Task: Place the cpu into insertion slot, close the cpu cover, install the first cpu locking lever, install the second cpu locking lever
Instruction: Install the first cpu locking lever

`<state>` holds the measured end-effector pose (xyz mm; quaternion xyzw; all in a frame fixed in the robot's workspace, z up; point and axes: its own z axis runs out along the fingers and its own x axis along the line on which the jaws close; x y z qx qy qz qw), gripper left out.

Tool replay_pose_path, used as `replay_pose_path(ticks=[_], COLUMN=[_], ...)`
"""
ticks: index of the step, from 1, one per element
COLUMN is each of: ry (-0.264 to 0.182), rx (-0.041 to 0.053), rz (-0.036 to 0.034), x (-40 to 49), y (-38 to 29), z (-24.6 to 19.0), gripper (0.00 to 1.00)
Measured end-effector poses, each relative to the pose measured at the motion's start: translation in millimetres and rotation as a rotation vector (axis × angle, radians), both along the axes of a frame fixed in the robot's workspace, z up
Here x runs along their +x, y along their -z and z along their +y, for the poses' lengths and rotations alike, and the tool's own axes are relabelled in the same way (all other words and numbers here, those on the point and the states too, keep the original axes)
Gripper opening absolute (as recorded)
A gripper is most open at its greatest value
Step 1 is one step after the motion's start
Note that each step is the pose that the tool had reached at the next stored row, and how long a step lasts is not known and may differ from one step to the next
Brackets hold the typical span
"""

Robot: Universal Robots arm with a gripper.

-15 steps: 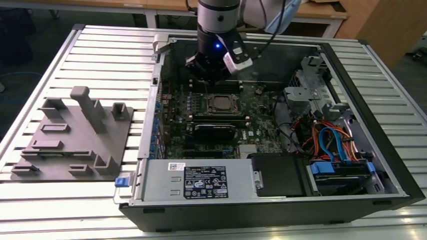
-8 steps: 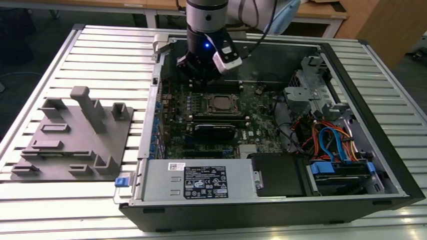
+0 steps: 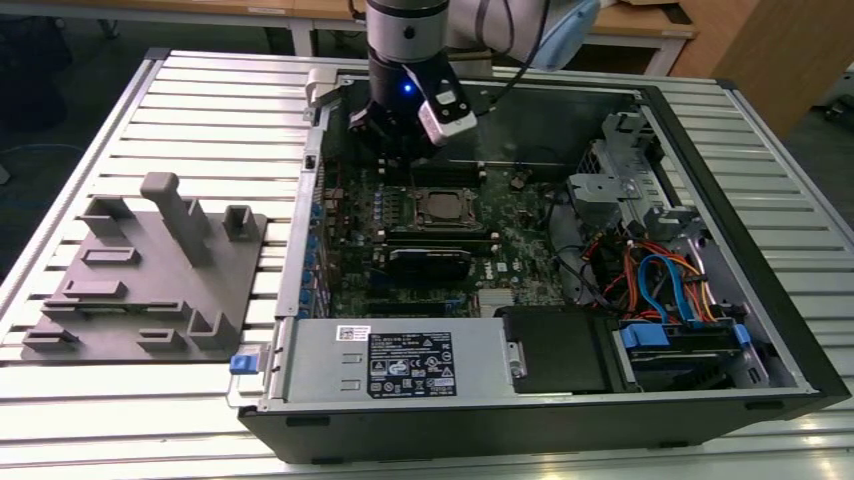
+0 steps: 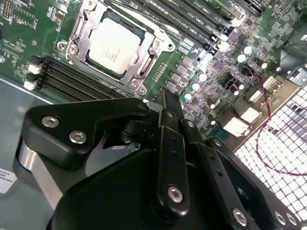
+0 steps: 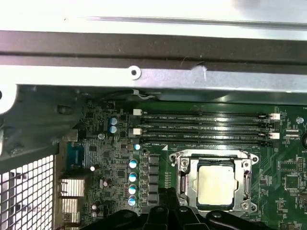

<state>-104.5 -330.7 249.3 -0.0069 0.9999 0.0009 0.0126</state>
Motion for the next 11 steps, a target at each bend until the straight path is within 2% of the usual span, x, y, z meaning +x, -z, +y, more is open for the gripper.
replay_pose_path(ticks=[4, 11], ry=[0.000, 0.000], rx=[0.0001, 0.0005], rz=[-0.0006, -0.0022], x=[-1.2, -4.0], y=[0.0, 0.0], z=[3.6, 12.7], gripper=[0.10, 0.10])
